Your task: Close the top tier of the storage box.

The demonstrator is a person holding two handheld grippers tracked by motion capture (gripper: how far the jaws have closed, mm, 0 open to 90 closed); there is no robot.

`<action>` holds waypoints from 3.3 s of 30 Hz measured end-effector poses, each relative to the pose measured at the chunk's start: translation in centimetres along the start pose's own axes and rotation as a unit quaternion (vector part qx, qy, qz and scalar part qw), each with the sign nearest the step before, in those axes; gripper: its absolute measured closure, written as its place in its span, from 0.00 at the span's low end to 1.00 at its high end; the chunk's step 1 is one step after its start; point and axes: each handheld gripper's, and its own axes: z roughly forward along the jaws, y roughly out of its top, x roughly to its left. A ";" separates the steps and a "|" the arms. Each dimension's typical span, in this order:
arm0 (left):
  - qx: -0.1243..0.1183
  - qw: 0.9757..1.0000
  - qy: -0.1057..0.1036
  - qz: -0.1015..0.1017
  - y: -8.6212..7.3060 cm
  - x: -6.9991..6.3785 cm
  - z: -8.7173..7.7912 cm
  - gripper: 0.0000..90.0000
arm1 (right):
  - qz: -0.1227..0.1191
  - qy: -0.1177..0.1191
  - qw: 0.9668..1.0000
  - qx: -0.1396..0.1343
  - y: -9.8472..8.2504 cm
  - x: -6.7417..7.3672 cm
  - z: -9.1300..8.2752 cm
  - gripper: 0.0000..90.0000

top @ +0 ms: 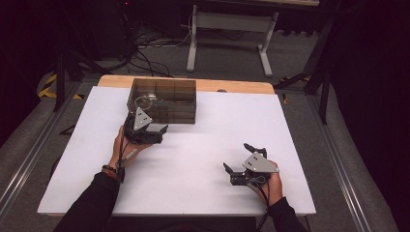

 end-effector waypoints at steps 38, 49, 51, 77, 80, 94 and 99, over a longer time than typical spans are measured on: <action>-0.021 0.999 -0.032 0.033 -0.4 -2.5 -2.6 0.06 | -0.006 0.012 1.000 -0.007 0.2 0.3 -0.3 0.08; -0.022 0.998 -0.038 0.033 -0.6 -2.6 -3.1 0.06 | -0.006 0.015 1.000 -0.005 0.2 0.4 -0.2 0.08; -0.022 0.998 -0.039 0.038 -0.7 -2.8 -3.3 0.05 | -0.006 0.014 1.000 -0.005 0.2 0.4 -0.2 0.08; -0.017 0.997 -0.053 0.061 -1.1 -4.4 -4.4 0.05 | -0.008 0.018 1.000 -0.005 0.2 0.5 -0.2 0.08; -0.017 0.996 -0.054 0.063 -1.1 -4.4 -4.6 0.05 | -0.009 0.019 1.000 -0.006 0.2 0.6 -0.2 0.08; -0.013 0.995 -0.060 0.075 -1.7 -5.2 -5.3 0.05 | -0.008 0.015 1.000 -0.006 0.2 0.7 -0.2 0.07; -0.010 0.995 -0.062 0.079 -2.0 -5.5 -5.7 0.05 | -0.009 0.016 1.000 -0.007 0.2 0.7 -0.2 0.07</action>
